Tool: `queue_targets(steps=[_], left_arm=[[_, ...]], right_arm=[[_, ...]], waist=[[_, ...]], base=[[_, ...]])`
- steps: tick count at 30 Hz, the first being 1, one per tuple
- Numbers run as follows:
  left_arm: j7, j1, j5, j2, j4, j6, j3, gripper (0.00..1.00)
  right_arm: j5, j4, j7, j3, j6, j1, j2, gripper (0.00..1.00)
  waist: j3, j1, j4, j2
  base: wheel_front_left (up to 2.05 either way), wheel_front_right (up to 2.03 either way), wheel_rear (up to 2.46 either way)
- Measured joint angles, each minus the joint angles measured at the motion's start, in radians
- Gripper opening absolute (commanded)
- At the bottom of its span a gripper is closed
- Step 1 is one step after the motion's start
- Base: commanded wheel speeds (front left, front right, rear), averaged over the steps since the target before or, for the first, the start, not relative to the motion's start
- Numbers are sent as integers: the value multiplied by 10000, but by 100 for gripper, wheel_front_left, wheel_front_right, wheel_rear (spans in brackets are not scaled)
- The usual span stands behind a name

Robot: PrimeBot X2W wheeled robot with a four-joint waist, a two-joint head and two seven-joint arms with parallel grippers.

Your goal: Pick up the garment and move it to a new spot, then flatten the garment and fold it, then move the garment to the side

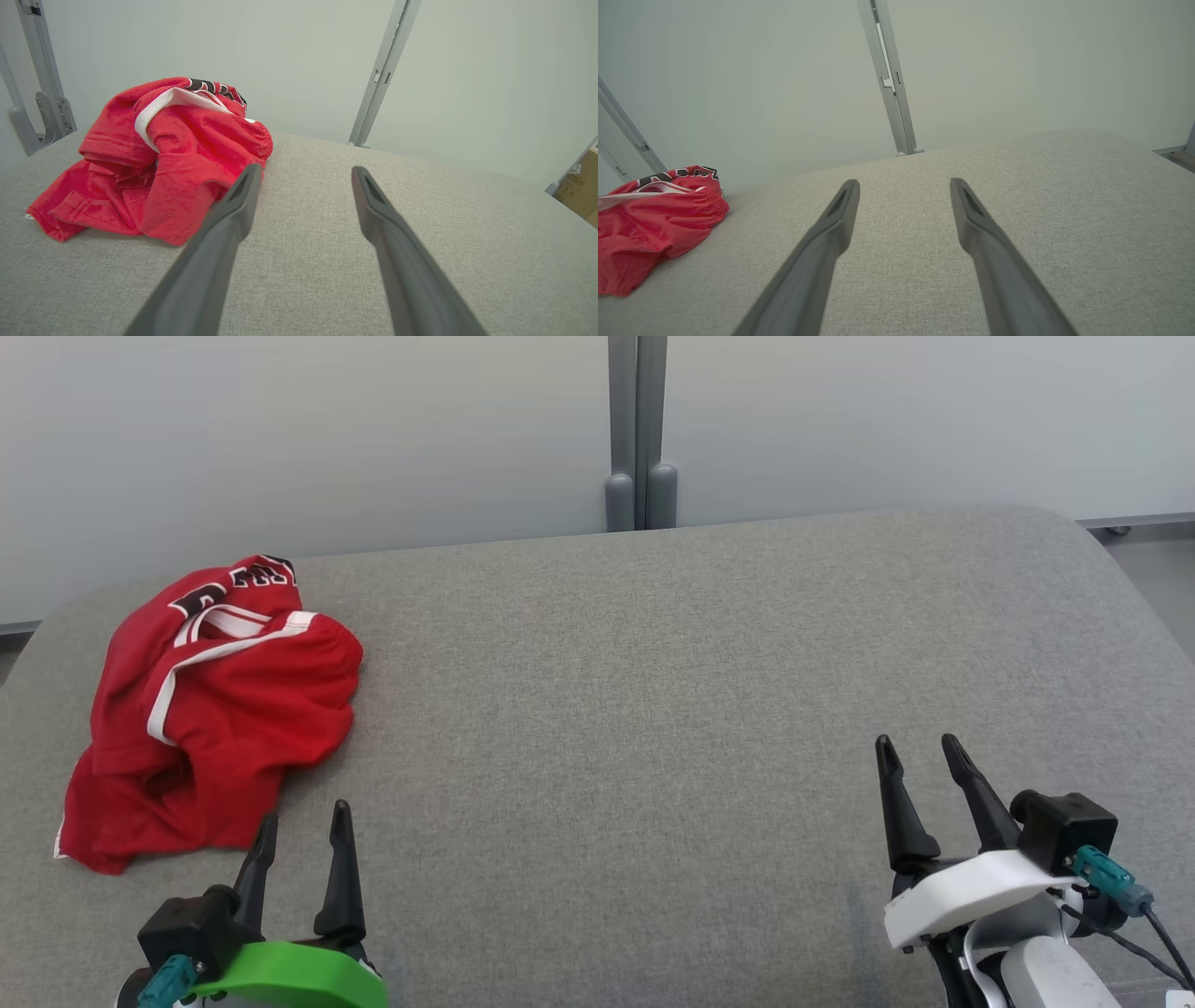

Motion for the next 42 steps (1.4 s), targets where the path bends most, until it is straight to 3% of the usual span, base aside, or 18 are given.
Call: queue_targets(steps=[14, 42], left_arm=[[-443, 243, 1615, 25, -155, 238, -290, 100], [-443, 316, 1624, 25, 13, 247, -286, 100]], right_arm=[[-1850, -148, -435, 303, -176, 58, -73, 100], [-1902, -125, -449, 244, -176, 58, -79, 100]], waist=[[-54, 0, -31, 0], [-55, 0, 31, 0]], base=[[0, 0, 0], [0, 0, 0]])
